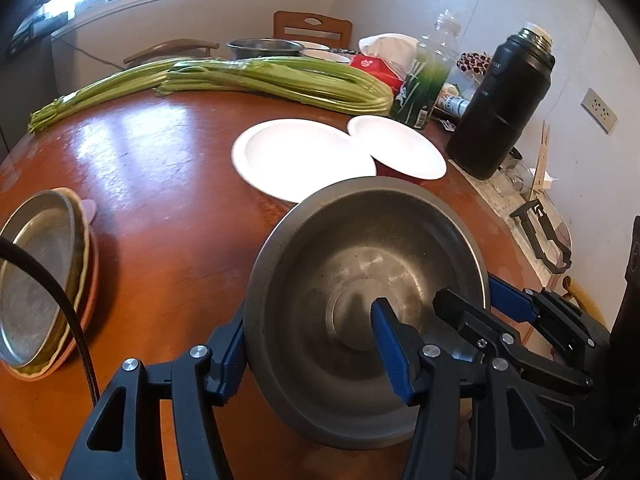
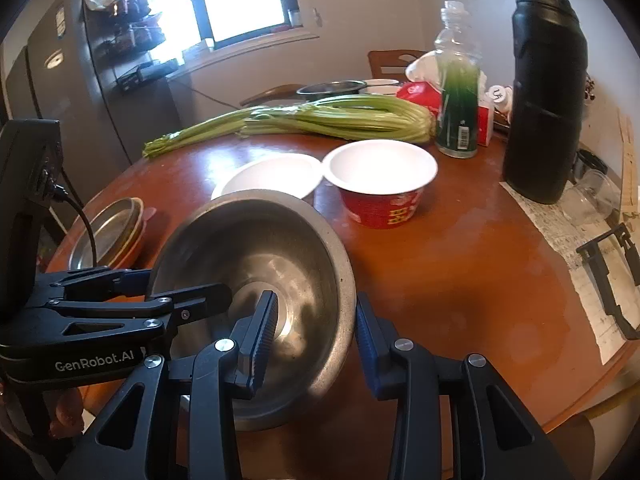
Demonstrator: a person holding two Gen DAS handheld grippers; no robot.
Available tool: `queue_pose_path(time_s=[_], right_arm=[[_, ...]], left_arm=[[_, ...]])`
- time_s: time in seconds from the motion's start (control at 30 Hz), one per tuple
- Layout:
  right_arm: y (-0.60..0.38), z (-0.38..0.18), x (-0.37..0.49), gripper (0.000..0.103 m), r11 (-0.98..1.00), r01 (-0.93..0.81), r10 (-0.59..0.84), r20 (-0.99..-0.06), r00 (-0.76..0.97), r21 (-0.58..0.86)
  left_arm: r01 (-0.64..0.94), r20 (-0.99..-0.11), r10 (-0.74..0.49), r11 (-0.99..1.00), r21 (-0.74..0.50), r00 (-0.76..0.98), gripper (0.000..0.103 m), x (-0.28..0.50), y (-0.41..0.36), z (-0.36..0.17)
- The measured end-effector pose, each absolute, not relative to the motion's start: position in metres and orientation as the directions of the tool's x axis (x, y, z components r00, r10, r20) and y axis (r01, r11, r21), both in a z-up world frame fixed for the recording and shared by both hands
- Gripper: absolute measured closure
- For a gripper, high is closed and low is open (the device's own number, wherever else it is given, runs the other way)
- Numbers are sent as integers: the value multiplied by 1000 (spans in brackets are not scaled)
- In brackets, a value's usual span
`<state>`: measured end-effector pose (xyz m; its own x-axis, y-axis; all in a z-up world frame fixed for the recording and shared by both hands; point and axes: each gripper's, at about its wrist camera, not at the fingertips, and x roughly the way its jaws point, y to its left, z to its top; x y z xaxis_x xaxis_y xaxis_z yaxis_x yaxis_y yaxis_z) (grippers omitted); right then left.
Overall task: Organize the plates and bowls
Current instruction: 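Lift the steel bowl off the table with the left tool, then lower the steel bowl onto the table and open the left tool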
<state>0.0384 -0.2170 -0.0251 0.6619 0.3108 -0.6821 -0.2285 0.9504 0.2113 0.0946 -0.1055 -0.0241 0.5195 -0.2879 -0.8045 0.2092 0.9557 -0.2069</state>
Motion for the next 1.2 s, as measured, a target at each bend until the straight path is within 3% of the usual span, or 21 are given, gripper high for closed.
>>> queue_pose_path(time_s=[1.2], right_arm=[[-164,-26,27,62,924,-335,358,-722,592,184]], left_arm=[[163,-812,-238,970,-178,533,46,69,-57,-25]])
